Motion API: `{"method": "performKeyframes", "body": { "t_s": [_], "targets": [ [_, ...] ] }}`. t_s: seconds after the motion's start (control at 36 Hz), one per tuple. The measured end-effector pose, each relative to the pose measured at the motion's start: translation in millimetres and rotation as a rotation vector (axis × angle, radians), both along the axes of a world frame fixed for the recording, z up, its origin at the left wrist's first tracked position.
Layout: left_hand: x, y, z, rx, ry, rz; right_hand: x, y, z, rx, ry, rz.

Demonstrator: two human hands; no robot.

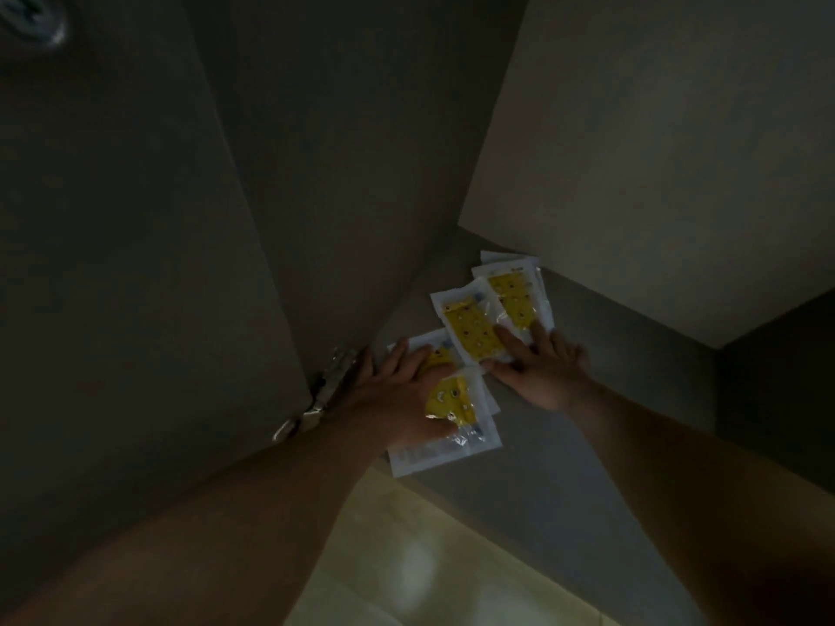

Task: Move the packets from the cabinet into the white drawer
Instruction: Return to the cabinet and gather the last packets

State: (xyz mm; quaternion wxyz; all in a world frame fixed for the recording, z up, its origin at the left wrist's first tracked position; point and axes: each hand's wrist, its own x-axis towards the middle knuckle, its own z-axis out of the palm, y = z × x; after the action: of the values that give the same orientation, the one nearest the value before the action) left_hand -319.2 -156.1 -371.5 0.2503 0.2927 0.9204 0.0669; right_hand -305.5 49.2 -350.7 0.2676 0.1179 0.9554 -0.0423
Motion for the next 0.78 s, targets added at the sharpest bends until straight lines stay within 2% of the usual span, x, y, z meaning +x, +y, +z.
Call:
{"method": "performKeyframes", "body": {
  "t_s": [0.36, 0.44, 0.58, 0.67, 0.72, 0.78],
  "targets": [
    [36, 10, -9, 0.008, 0.304, 0.229, 92, -1, -1, -0.086, -0.001, -0.154],
    [44, 14, -6, 0.091, 0.369, 0.302, 116, -5, -3, -0.094, 0.021, -0.179],
    [47, 18, -3, 0.032, 0.299, 0.414, 148, -22, 3, -0.118, 0.060, -0.136],
    [45, 20, -2, 0.061, 0.240, 0.408, 142, -19, 10, -0.173, 0.225, -0.138],
    [45, 21, -1, 0.096, 0.209, 0.275, 127, -11, 14, -0.211, 0.447, -0.235],
    [49, 21, -2, 0.102, 0.168, 0.084, 108, -2, 16, -0.224, 0.567, -0.329]
  ]
}}
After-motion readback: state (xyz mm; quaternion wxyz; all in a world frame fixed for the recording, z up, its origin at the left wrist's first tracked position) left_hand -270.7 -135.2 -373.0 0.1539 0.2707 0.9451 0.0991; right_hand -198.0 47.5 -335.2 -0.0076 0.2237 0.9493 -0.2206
